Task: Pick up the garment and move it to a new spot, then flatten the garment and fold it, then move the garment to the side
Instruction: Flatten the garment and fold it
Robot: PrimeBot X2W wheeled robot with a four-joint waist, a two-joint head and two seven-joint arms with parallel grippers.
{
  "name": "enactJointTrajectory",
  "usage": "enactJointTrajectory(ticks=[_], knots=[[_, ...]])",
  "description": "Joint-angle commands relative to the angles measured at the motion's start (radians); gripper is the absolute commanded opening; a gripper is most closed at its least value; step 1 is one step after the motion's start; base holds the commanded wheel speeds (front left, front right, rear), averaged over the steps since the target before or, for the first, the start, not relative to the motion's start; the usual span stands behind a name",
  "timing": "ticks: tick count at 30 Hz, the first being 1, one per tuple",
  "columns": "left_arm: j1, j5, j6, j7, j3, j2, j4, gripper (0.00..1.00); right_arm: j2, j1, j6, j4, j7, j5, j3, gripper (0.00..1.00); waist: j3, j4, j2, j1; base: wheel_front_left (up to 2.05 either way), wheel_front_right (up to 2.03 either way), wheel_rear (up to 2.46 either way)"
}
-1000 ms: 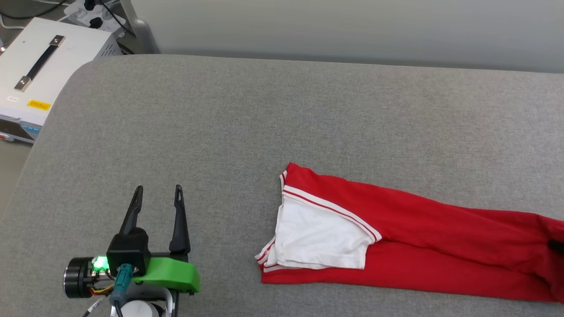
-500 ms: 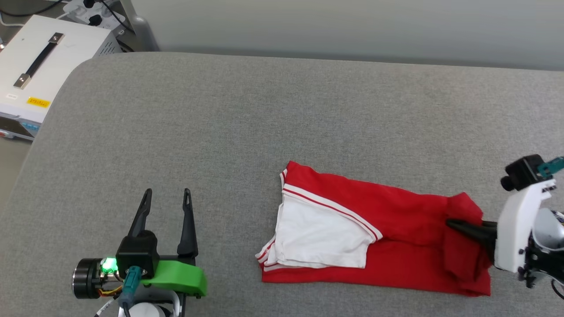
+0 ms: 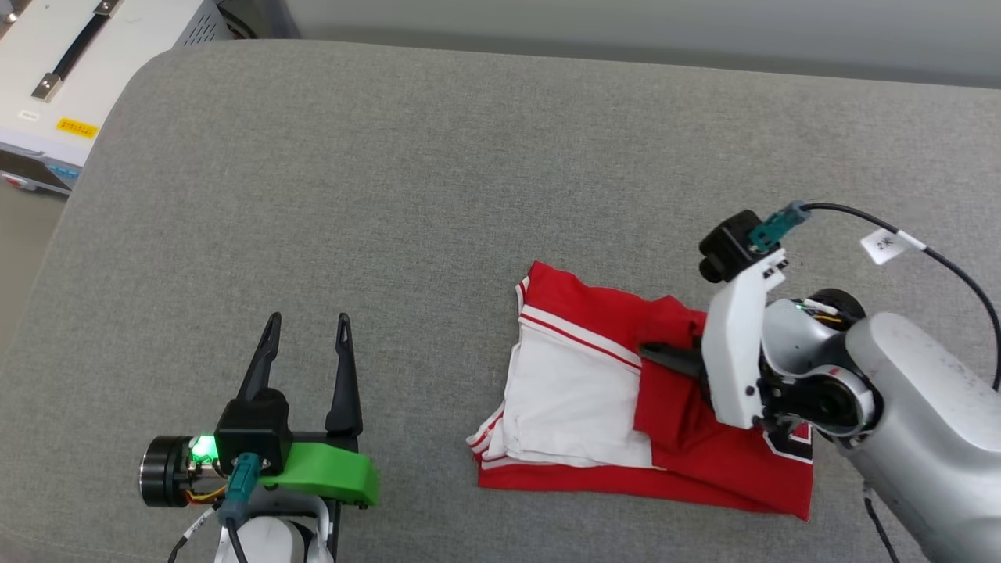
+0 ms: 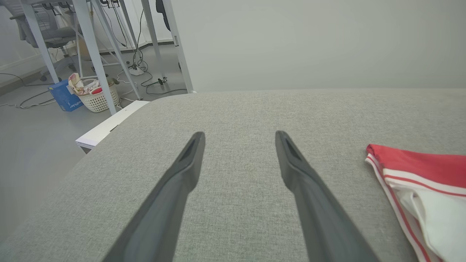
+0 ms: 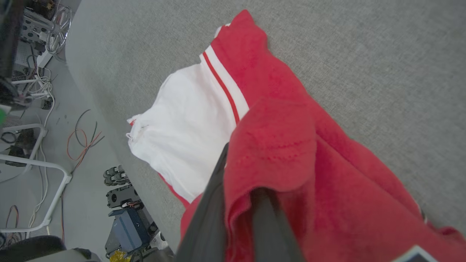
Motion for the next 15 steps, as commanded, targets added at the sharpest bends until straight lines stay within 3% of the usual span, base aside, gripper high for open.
enactJointTrajectory(ticks=[1, 8, 15], knots=[[-0.025, 0.012, -0.006, -0.006, 0.003, -0.006, 0.004, 1.00, 0.021, -0.031, -0.001, 0.033, -0.020, -0.018, 0.018, 0.00, 0.012, 0.009, 0.0000, 0.0000, 0.00, 0.00, 0.00], [-0.040, 0.021, -0.012, -0.006, -0.002, -0.019, 0.004, 1.00, 0.109, -0.080, -0.001, 0.228, -0.109, -0.043, 0.097, 0.00, 0.034, 0.027, 0.0000, 0.0000, 0.00, 0.00, 0.00], [-0.036, 0.026, -0.012, -0.006, 0.000, -0.027, 0.009, 1.00, 0.111, -0.087, -0.001, 0.322, -0.196, -0.047, 0.182, 0.00, 0.031, 0.030, 0.0000, 0.0000, 0.00, 0.00, 0.00]])
